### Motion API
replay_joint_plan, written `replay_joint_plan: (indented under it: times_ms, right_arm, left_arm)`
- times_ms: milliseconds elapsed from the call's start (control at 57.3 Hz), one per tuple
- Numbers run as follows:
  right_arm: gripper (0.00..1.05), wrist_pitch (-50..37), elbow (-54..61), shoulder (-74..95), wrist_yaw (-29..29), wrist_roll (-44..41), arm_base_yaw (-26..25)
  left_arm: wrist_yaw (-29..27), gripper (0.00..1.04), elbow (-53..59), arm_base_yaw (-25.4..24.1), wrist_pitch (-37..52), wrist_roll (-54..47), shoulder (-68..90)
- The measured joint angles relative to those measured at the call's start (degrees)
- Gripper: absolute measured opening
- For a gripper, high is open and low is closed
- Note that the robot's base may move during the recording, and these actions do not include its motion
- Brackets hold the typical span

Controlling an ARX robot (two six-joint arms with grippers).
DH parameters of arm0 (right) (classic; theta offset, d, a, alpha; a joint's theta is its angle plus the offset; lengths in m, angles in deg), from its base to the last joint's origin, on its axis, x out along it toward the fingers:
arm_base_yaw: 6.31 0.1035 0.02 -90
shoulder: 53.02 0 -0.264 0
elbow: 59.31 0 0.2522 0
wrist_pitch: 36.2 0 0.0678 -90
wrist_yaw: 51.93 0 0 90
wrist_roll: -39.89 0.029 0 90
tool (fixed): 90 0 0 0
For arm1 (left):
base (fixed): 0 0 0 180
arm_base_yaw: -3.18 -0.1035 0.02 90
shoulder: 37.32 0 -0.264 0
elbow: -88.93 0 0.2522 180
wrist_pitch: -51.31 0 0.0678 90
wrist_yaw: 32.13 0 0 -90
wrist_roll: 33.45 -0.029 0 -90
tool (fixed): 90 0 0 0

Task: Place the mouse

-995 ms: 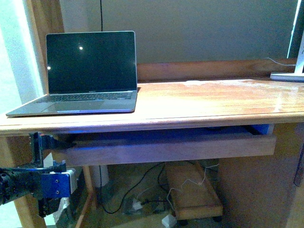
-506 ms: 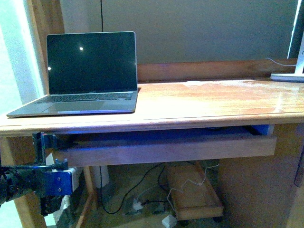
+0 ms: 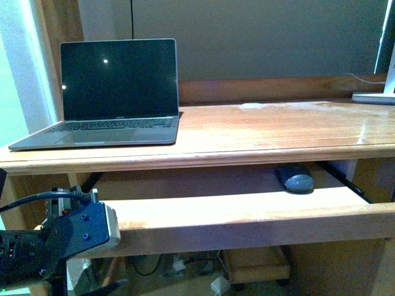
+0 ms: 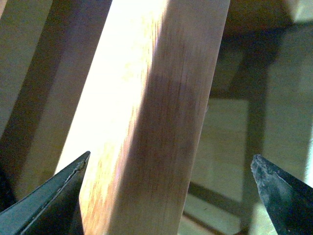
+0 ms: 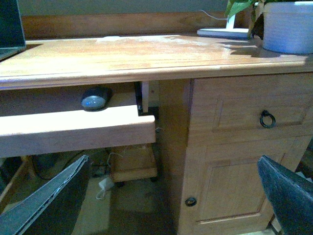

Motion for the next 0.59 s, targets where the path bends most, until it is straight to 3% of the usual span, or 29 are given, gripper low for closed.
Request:
replay_joint_plan:
  times_ms: [227,419,594]
  right_arm:
    - [1.04,0.0,0.0,0.0,0.0,0.0,0.0]
    - [1.04,0.0,0.0,0.0,0.0,0.0,0.0]
    - [1.04,0.0,0.0,0.0,0.0,0.0,0.0]
  left_arm:
    - [1.6,0.98,6.3,2.7,-1.7,14.2,-8.0]
    - [5.3,0.98,9.8,5.2,-1.9,34.2,-14.7]
    - [-1.5,0.97,9.9,5.5,7.2,53.9,-17.5]
